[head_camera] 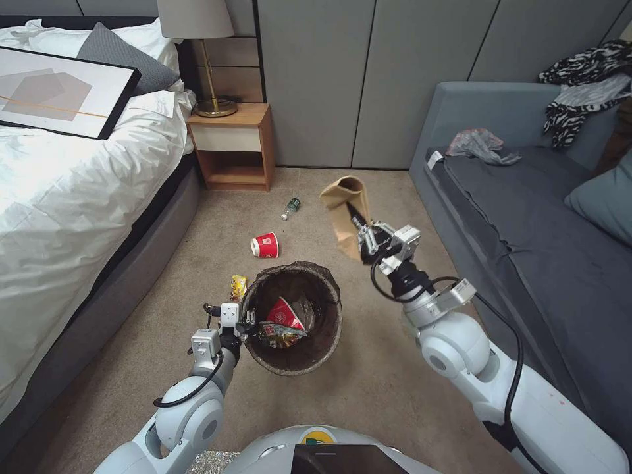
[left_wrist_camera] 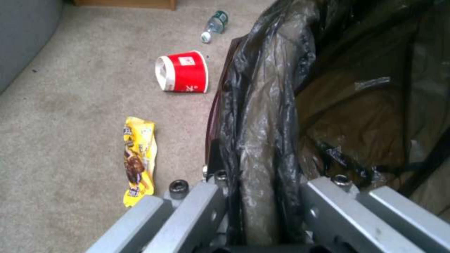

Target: Pick up the trash bin, then pick up the garbage from the floor and place it into the trash bin.

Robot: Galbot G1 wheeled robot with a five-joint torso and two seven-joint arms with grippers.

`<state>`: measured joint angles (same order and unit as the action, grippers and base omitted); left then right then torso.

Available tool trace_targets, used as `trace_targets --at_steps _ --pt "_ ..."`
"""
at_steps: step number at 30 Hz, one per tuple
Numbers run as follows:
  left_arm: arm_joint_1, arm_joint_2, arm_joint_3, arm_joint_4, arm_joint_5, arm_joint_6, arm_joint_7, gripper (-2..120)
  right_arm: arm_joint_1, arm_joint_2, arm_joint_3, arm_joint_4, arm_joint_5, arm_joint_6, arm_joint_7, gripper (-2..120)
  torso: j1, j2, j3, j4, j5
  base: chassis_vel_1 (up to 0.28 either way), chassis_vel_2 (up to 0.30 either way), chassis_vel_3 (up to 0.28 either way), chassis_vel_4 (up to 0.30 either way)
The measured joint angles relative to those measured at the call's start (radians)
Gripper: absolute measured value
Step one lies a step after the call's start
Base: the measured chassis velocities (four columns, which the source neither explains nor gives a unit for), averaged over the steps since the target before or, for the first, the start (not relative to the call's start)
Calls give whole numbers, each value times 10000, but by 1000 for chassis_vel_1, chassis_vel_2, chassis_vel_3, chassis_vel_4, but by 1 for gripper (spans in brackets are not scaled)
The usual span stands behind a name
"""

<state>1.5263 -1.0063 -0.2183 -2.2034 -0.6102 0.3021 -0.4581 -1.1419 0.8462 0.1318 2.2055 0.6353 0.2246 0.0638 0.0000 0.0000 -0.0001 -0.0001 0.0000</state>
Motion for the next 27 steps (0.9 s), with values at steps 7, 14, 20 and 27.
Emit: trace_targets --at_steps 7,14,20,27 --pt "-84 57 84 1 -96 65 -19 2 -225 -529 -703 343 -81 -64 -378 0 0 0 0 0 1 0 0 0 0" --pt "-161 30 119 8 -131 79 -36 2 -384 -1249 -1461 295 -361 -77 -527 0 0 0 0 0 1 0 0 0 0" --pt "-94 -56 130 -139 -122 81 -41 2 -111 -1097 -2908 -416 -920 -57 -566 0 0 0 0 1 0 0 0 0 0" --pt "3 -71 70 -347 -117 82 -41 2 79 -684 -3466 -1365 -1229 113 -575 0 0 0 1 2 0 0 0 0 0"
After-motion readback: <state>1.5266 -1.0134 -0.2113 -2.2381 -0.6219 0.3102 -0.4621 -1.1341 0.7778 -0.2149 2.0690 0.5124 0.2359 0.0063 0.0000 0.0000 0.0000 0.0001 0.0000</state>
